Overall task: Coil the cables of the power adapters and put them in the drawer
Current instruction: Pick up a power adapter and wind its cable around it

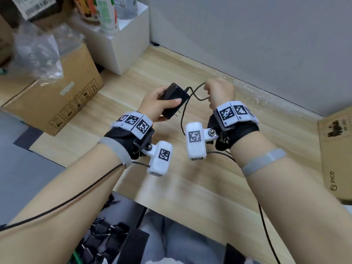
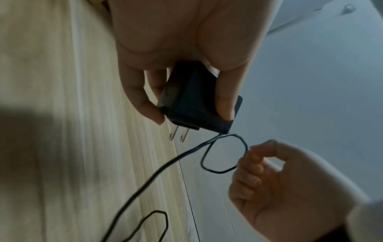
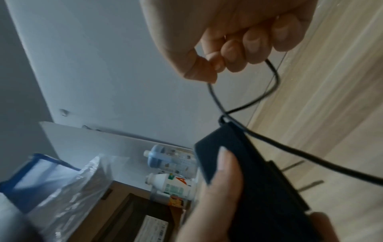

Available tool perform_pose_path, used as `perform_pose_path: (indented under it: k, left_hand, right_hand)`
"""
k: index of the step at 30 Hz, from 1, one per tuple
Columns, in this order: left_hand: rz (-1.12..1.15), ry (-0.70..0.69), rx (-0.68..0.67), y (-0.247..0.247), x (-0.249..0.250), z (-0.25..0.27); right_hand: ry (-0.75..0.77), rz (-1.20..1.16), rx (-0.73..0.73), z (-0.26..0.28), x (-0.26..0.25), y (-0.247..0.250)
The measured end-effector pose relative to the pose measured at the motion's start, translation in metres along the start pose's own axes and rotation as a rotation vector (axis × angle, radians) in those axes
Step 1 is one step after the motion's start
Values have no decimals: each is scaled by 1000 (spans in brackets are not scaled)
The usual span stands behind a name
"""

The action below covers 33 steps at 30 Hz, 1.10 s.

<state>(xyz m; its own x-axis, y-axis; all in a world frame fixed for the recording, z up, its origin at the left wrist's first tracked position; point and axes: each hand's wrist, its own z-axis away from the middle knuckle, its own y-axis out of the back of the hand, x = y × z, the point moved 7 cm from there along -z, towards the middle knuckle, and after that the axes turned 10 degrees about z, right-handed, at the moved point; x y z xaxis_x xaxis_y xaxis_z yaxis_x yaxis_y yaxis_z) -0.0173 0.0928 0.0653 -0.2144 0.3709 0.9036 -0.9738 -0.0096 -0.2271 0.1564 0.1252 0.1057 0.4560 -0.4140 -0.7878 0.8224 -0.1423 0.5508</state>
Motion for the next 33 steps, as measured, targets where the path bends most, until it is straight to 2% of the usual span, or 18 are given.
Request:
perform_pose_path:
  k: [3,5,7,10,12,15,18,20,22,24,26,29,30,33]
  left_hand:
    - [-86,-12,-78,-12,3,13]
    - [-151,-16,-144,-23,3,20]
    - [-164,-44,-185,-34,10,27]
    - [-125,-78,-205,-46,21,31]
    - [-73,-90,-179,-49,23,31]
    - [102,-63,-155,-54,18,30]
    - [398,53,-145,-57,10,30]
    - [507,125,-131,-61,5,29]
    - [531,153,-128,-64,3,30]
    - [533,161,-137,-67,1,30]
    - [525,158,-146,-68,0,30]
    - [450,144,-174,-74,1,30]
    - [396,126,-183,-77,2,29]
    - [206,51,-151,-77,5,26]
  right_hand:
    - [179,-55,145,13,-19,27]
    - [250,27,113,16,-22,29]
    - [279,133,-21,19,-22,26]
    - [241,234,-304,25,-8,12]
    - [214,253,-395,31,3,11]
    - [245,85,-401,29,17,15]
    - [256,-121,-400,29,30,19]
    - [190,-309,-410,31,37,21]
    - [61,-560,-441,32,43,23]
    - [-27,-695,-470,35,47,26]
    - [-17,-561,-459,35,51,29]
    - [108,-16,-409,40,54,24]
    - [142,100,-408,43,52,20]
    - [168,180,-439,50,47,13]
